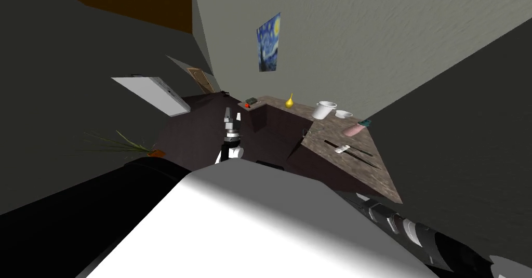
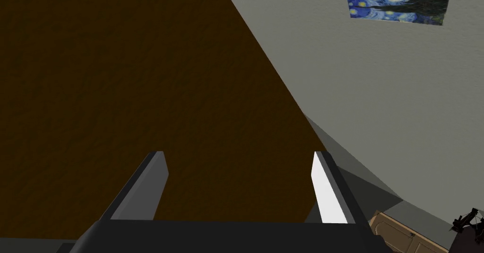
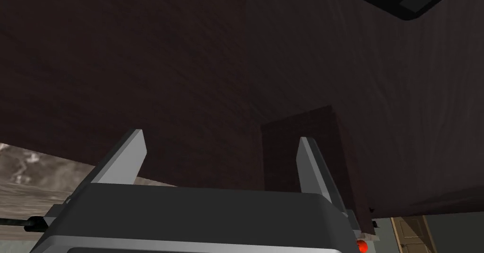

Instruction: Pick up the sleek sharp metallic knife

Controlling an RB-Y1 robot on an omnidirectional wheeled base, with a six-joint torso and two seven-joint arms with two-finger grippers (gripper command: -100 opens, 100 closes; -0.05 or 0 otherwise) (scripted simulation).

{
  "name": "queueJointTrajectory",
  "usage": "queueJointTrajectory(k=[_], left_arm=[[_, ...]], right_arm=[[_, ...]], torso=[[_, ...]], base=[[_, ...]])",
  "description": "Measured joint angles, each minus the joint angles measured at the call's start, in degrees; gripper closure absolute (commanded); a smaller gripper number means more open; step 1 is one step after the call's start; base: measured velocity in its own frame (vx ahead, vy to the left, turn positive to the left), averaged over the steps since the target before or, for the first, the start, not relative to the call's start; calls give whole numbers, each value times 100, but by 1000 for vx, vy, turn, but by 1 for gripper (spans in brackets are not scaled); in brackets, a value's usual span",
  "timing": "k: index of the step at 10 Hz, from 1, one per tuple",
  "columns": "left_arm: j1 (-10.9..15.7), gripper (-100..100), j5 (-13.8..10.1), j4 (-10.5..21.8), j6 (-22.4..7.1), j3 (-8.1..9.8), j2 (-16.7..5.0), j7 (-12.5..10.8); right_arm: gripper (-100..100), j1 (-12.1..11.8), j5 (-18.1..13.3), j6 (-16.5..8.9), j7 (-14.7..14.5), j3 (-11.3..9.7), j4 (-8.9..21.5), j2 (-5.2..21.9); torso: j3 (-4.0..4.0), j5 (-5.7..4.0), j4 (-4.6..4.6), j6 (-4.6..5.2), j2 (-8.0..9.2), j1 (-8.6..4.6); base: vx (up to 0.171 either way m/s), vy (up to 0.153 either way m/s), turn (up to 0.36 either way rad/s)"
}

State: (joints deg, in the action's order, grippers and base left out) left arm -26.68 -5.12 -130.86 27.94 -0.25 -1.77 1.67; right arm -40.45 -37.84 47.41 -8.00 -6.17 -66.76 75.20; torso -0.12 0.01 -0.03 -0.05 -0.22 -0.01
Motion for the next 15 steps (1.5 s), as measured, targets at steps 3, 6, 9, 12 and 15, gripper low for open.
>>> queueJointTrajectory(k=[3, 6, 9, 12, 15], left_arm=[[-1, 0, 0, 0, 0, 1, 0, 0], [-1, 0, 0, 0, 0, 1, -1, 0], [-3, 0, 0, 0, 0, 2, -1, 0], [-2, 0, 0, 0, 0, 2, -2, 0], [-3, 0, 0, 0, 0, 2, -1, 0]], right_arm=[[-100, 24, -120, 9, -41, -157, 396, 352], [-100, 64, -295, 35, -192, -459, 974, 812], [-100, 230, -476, 31, -382, -811, 1503, 1048], [-100, 258, -574, -131, -401, -1108, 1648, 1220], [0, 300, -636, -195, -417, -1328, 1717, 1241]], torso=[[2, -3, 1, 11, 5, -7], [-16, -5, -6, 1, -27, -30], [-18, -9, -7, 11, -30, -31], [-16, -11, -7, 7, -27, -41], [-5, -7, -2, 17, -8, -12]], base=[[46, -17, 236], [132, -86, 436], [114, -102, 258], [99, -131, 316], [42, -66, 86]])
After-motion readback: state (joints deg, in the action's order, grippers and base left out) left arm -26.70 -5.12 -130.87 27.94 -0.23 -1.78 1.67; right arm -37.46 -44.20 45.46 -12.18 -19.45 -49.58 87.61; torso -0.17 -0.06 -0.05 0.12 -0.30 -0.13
